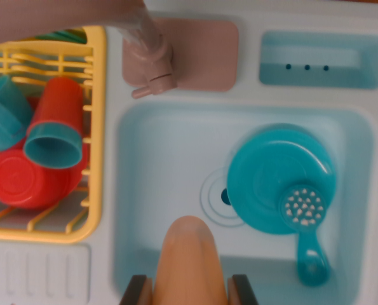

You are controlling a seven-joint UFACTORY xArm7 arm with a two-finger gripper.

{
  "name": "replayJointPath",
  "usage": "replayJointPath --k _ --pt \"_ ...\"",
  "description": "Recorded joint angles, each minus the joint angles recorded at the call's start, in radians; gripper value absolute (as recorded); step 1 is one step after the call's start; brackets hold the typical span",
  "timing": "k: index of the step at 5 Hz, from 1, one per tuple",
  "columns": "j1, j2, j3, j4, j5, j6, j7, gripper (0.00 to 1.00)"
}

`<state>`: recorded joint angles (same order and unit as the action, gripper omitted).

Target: Pick detergent from the sink

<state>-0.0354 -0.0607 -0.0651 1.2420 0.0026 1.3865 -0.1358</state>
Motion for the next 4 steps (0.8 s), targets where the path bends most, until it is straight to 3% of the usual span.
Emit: replayJointPath --k 1,2,3,4 --pt "0.0 0.0 0.0 0.0 0.0 0.0 0.0 1.0" --pt "0.0001 -0.011 0.0 0.026 -0.0009 0.037 0.001 1.0" --pt "0.0001 -0.011 0.0 0.026 -0.0009 0.037 0.001 1.0" --pt "0.0002 -0.021 0.0 0.048 -0.0017 0.069 0.002 1.0"
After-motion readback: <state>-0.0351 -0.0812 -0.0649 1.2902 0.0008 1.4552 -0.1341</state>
